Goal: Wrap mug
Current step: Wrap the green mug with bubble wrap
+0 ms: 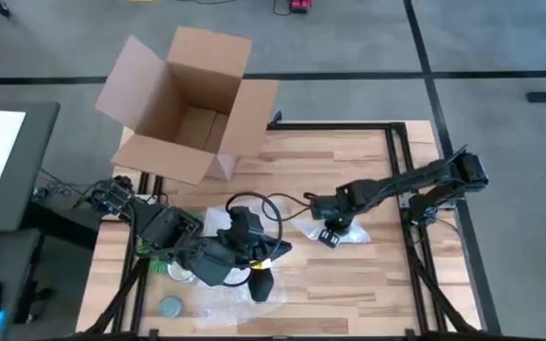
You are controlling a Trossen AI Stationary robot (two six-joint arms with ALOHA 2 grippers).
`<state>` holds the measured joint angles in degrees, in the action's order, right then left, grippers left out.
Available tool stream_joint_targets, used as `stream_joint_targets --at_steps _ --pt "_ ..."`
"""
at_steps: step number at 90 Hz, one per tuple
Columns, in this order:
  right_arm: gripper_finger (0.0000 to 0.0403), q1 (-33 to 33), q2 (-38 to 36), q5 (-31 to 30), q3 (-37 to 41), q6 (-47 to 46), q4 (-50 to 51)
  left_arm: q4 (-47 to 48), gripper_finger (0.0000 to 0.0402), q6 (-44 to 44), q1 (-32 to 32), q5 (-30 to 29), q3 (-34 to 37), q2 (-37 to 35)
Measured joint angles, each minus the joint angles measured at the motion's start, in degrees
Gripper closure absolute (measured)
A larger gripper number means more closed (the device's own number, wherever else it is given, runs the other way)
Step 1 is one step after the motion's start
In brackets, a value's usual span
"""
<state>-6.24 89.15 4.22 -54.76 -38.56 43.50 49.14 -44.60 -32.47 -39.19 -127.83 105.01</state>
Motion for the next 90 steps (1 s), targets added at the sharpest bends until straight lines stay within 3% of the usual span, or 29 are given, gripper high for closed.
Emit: stream_joint_targets --at_steps 14,37,51,63,77,90 --pt "0.0403 0.58 -0.14 0.49 -2.04 1.91 3.63 0.08 0.0402 0.00 0.33 -0.07 0.00 0.00" --pt "0.0403 0.95 -3.21 0.60 -15.97 7.09 22.05 0.34 0.0402 0.00 0.46 -0.12 0.00 0.00" --pt "0.0403 1.91 -5.19 0.72 -22.34 7.03 24.11 0.38 0.0402 0.00 0.57 -0.14 0.00 0.00" --pt "0.0403 2.72 -5.28 3.91 -22.69 6.70 16.97 0.42 0.0402 0.02 0.81 -0.18 0.00 0.00" --pt "0.0403 2.95 -1.90 4.01 -21.84 7.79 18.69 0.47 0.0402 0.03 0.83 -0.26 0.01 0.00" --pt "0.0403 1.99 0.58 5.19 -16.16 8.45 17.76 0.93 0.0402 0.01 0.81 -0.26 0.00 0.00"
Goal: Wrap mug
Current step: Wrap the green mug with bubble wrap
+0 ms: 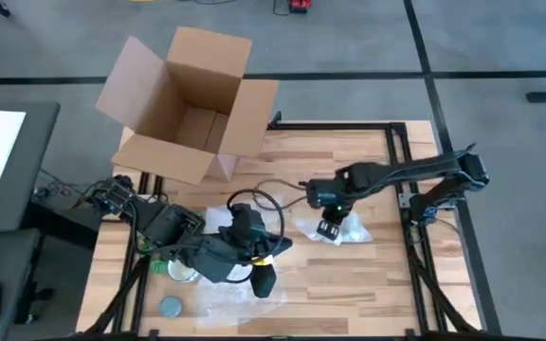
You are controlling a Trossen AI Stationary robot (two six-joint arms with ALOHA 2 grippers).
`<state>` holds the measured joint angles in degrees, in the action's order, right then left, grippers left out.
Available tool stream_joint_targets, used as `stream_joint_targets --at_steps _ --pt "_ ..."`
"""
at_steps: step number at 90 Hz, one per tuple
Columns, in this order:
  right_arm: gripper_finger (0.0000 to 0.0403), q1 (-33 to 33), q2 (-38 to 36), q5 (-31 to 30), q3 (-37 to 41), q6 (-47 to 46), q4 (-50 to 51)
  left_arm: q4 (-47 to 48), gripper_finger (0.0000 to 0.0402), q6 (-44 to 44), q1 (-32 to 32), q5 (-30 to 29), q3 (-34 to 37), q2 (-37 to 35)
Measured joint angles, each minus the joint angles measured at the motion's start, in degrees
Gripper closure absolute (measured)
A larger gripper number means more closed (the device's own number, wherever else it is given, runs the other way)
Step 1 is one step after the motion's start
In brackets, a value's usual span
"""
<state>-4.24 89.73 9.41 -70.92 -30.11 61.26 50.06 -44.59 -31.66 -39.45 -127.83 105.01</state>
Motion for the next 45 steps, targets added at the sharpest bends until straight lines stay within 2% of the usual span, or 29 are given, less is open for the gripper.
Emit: stream_joint_targets --at_steps 10,28,45 --pt "0.0403 -1.06 1.18 0.44 5.69 -0.08 -3.44 0.08 0.0402 -0.05 0.00 -0.01 0.02 0.00" --pt "0.0403 -1.71 1.08 0.64 14.73 -4.86 -16.82 0.02 0.0402 -0.12 0.00 0.01 0.01 0.00" --pt "0.0403 -0.97 0.22 0.65 13.54 -5.24 -14.22 0.03 0.0402 -0.20 0.00 0.01 0.00 0.00"
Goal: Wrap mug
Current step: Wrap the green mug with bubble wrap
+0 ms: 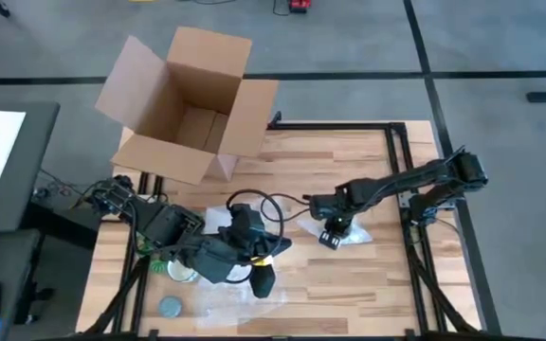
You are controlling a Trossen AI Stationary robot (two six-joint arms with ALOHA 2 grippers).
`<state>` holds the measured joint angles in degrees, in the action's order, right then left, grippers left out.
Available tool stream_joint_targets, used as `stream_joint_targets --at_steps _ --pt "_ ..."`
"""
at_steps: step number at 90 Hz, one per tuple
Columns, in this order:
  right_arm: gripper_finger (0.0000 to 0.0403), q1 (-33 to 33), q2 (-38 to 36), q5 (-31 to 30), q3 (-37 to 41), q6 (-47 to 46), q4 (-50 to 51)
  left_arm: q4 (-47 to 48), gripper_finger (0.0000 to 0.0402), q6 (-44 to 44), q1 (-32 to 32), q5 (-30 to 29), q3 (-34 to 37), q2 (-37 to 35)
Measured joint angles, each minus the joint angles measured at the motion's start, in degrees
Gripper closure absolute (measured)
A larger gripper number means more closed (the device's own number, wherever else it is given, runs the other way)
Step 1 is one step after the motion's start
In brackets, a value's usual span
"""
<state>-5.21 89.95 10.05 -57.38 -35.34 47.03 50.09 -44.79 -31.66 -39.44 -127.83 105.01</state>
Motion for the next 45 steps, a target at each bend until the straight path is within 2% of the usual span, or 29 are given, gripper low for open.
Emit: stream_joint_targets --at_steps 29,36,45 --pt "0.0403 1.74 -4.44 0.11 -13.56 -0.56 20.74 0.19 0.0402 0.00 0.00 0.02 0.00 0.00" --pt "0.0403 2.03 -5.88 -0.08 -15.50 -0.69 20.79 0.20 0.0402 0.00 0.00 0.02 0.01 0.00" --pt "0.0403 2.04 -7.15 -0.03 -15.52 -0.86 14.86 0.21 0.0402 0.10 0.00 0.02 0.02 0.00"
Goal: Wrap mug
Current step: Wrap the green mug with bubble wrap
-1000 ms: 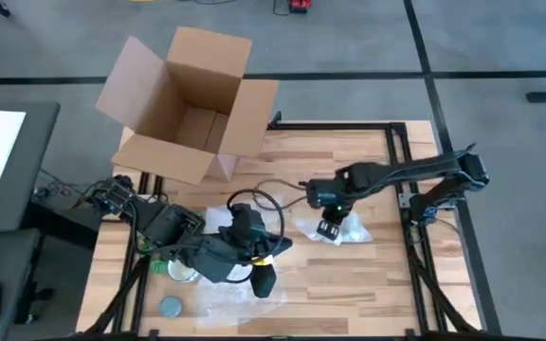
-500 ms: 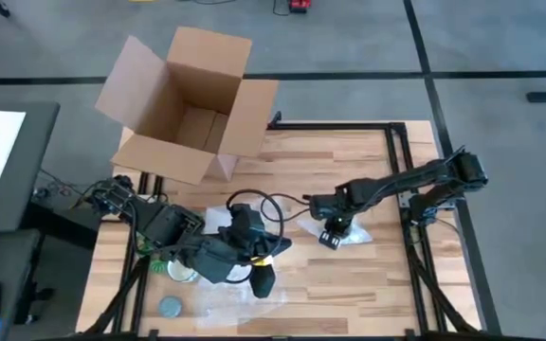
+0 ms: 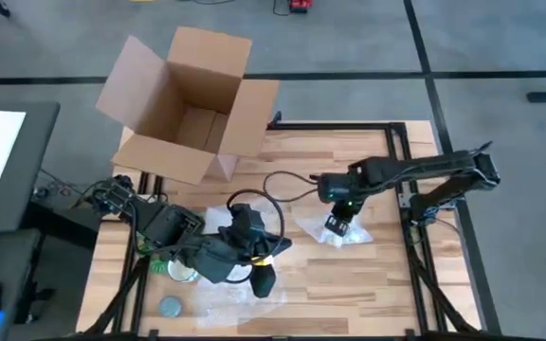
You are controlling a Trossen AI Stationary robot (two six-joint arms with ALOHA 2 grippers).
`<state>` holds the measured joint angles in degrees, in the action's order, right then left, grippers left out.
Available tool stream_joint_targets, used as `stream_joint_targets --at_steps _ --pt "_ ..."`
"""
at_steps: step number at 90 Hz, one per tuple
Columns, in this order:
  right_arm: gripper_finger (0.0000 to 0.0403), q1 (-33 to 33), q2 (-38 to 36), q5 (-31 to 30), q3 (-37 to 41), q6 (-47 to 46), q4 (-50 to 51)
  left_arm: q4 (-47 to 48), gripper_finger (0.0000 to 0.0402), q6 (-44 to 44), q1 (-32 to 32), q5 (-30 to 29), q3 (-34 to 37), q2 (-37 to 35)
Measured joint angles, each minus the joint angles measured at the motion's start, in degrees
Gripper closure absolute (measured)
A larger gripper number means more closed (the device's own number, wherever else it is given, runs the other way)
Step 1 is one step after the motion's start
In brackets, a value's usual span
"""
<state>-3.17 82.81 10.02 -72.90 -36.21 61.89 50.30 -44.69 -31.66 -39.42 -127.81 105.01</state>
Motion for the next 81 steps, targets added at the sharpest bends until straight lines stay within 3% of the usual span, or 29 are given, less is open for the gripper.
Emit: stream_joint_targets --at_steps 17,26,50,63,81 --pt "0.0403 0.41 0.55 0.42 5.47 -1.42 -7.56 0.04 0.0402 0.04 0.00 0.00 -0.02 0.00" --pt "0.0403 0.22 1.12 2.02 10.96 -2.85 -9.67 0.13 0.0402 0.04 0.00 0.00 0.00 0.00" --pt "0.0403 -0.55 0.62 2.38 26.69 -8.12 -26.57 0.29 0.0402 0.07 0.00 0.04 -0.01 0.00" --pt "0.0403 -0.54 -0.06 2.30 26.27 -7.43 -25.85 0.37 0.0402 0.07 0.00 0.04 0.00 0.00" --pt "0.0403 -0.40 -3.55 1.84 19.35 -7.01 -18.87 0.42 0.0402 0.04 -0.02 0.04 -0.01 0.00"
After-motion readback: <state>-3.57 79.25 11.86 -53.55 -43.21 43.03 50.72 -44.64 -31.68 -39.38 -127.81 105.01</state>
